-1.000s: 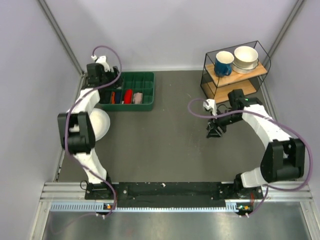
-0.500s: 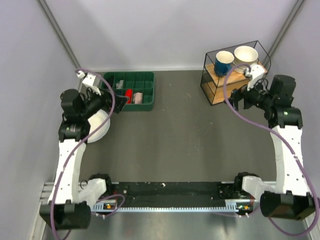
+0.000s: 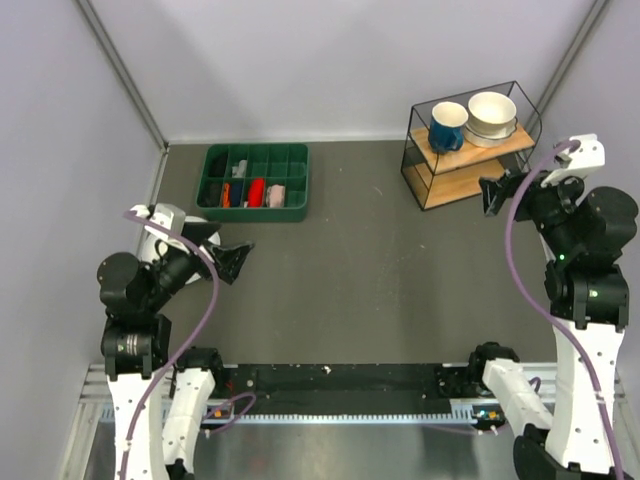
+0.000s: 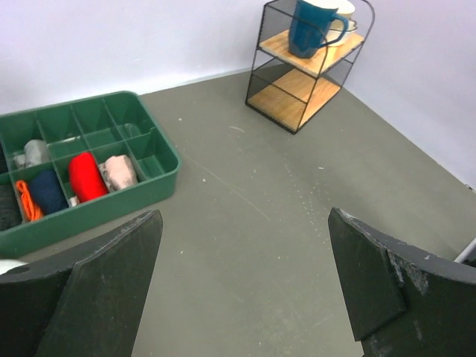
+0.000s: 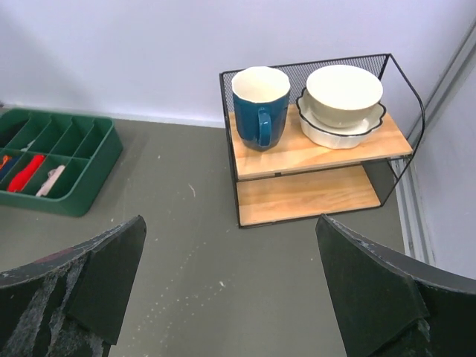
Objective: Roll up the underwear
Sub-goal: Reset both arms
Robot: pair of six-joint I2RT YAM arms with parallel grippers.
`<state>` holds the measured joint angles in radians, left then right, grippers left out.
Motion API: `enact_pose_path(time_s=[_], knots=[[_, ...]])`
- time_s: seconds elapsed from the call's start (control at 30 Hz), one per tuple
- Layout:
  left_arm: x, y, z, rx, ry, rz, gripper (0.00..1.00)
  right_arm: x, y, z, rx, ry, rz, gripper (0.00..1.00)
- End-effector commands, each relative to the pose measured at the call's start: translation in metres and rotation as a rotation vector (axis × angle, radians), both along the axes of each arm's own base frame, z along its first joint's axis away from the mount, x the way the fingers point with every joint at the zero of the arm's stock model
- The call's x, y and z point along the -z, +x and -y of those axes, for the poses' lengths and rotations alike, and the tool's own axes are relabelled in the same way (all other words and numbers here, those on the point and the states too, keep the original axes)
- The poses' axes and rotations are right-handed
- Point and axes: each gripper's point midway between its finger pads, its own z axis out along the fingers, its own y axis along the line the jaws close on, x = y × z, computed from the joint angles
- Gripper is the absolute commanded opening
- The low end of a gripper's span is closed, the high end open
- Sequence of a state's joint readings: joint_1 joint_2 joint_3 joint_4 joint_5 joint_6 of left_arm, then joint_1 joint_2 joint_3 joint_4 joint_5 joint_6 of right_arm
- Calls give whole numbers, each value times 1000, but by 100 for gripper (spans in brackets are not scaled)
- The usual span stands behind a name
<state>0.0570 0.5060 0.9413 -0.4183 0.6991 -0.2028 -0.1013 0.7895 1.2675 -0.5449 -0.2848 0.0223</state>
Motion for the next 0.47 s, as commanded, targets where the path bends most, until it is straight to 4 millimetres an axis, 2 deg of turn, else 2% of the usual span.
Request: enact_pose_path(time_s=[0.0,0.1,0.27,0.43], knots=[[16,-5,-17,-114,34,-22,99,-1,-10,0,17,44,15,99],[24,-9,-27,-189,30,-33,99,2,-14,-4,-5,49,8,99],[36,-17,-24,-169,27,-47,99,7,-18,-5,-7,67,-3,99],[36,-23,-22,-161,27,-46,99,4,-26,-13,-53,69,2,99]])
